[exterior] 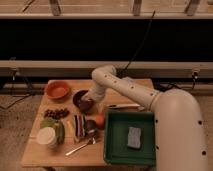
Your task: Stack bowls into tray
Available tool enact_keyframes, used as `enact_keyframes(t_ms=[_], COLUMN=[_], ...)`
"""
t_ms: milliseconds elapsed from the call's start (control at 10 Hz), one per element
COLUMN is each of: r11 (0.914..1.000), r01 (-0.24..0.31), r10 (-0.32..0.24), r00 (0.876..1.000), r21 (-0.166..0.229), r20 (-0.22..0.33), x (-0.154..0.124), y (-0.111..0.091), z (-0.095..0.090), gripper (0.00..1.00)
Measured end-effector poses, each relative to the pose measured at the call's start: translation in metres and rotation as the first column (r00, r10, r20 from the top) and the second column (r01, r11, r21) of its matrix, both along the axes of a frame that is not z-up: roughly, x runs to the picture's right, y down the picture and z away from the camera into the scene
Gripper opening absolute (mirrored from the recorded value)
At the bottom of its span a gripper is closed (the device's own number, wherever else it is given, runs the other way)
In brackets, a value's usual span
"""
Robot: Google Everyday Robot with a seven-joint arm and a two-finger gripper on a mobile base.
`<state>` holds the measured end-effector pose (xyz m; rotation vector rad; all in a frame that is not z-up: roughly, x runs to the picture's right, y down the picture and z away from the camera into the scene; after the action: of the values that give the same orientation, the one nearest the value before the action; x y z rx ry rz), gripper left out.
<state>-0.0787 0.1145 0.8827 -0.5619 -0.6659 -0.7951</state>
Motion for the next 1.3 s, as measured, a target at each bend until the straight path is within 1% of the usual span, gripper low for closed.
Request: enact_keyframes(t_ms=[200, 300, 400, 600, 700, 800, 900, 1000, 1100, 1300], r11=[0.9997, 0.9995, 0.9994, 0.9987, 0.9985, 0.9985, 0.9987, 0.9992, 0.9993, 0.9985], r01=[-0.015, -0.023, -0.028, -0.048, -0.055, -0.054, -0.05, -0.037, -0.027, -0.015], r10=[0.015, 0.023, 0.028, 0.049, 0.055, 0.054, 0.049, 0.035, 0.024, 0.007], r00=[1.0, 0.999, 0.999, 0.998, 0.997, 0.997, 0.996, 0.994, 0.992, 0.988], r21=[-0.02, -0.023, -0.022, -0.015, -0.008, 0.001, 0.006, 0.018, 0.026, 0.052], r20=[0.016, 0.023, 0.027, 0.039, 0.047, 0.063, 0.072, 0.1, 0.122, 0.157], x=[-0.004, -0.006, -0.007, -0.012, -0.013, -0.02, -0.024, -0.041, -0.055, -0.072], y=[0.011, 0.011, 0.01, 0.002, -0.007, -0.022, -0.028, -0.045, -0.056, -0.079], z=[0.002, 0.003, 0.004, 0.007, 0.008, 0.012, 0.013, 0.019, 0.023, 0.029], gripper=[0.48, 0.38, 0.3, 0.08, 0.02, 0.0, 0.0, 0.0, 0.0, 0.0])
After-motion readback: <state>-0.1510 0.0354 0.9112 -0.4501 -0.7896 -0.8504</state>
